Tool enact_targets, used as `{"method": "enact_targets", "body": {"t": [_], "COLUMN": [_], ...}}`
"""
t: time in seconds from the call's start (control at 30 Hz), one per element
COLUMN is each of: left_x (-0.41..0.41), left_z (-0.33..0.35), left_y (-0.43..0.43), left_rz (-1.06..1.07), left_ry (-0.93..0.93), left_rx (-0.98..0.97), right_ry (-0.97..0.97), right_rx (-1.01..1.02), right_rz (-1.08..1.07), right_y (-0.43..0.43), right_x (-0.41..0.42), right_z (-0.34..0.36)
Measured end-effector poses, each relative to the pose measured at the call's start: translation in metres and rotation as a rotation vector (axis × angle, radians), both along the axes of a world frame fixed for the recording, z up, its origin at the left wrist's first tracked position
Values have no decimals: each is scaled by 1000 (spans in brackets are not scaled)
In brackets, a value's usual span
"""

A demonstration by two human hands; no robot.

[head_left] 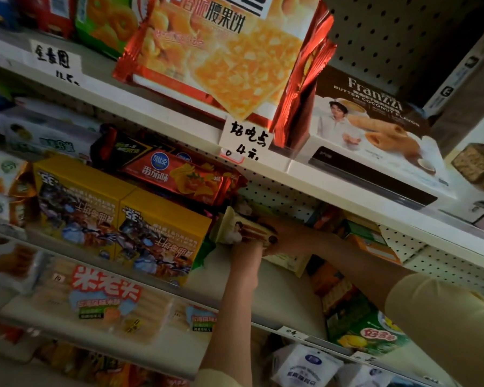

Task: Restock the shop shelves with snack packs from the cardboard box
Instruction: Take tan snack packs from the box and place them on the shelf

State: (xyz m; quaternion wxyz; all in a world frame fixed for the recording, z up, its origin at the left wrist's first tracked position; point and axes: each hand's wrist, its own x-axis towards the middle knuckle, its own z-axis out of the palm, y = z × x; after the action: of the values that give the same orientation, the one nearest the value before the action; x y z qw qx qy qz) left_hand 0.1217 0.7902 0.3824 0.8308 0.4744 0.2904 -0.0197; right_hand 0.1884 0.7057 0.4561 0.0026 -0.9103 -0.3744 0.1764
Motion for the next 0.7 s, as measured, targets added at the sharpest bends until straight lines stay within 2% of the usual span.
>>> {"method": "enact_targets", "body": {"t": [0.2,0.33,0.43,0.53,0.63,0.7], "left_x": [8,9,9,10,9,9], "left_z": [-4,-7,-12,-13,-11,-12], "left_y": [-3,-4,-9,-13,-20,-21], "left_rz": [-46,-27,100,272,280,298], "left_ry": [-80,-48,-50,-57,-39,-50], "left_rx": [-66,-188,-280,-251,-171,-207], "right_ry": [11,-147,-175,-173,-181,-182], "right_rx": [122,-85,-164,-170,-175,-130], "right_rz": [10,-13,-26,-3,24,26], "right_y": [1,-5,-7,-6,-4,-1], "right_x": [6,9,4,2,2,3], "right_z": [-4,-25,-35,-39,-35,-29]}}
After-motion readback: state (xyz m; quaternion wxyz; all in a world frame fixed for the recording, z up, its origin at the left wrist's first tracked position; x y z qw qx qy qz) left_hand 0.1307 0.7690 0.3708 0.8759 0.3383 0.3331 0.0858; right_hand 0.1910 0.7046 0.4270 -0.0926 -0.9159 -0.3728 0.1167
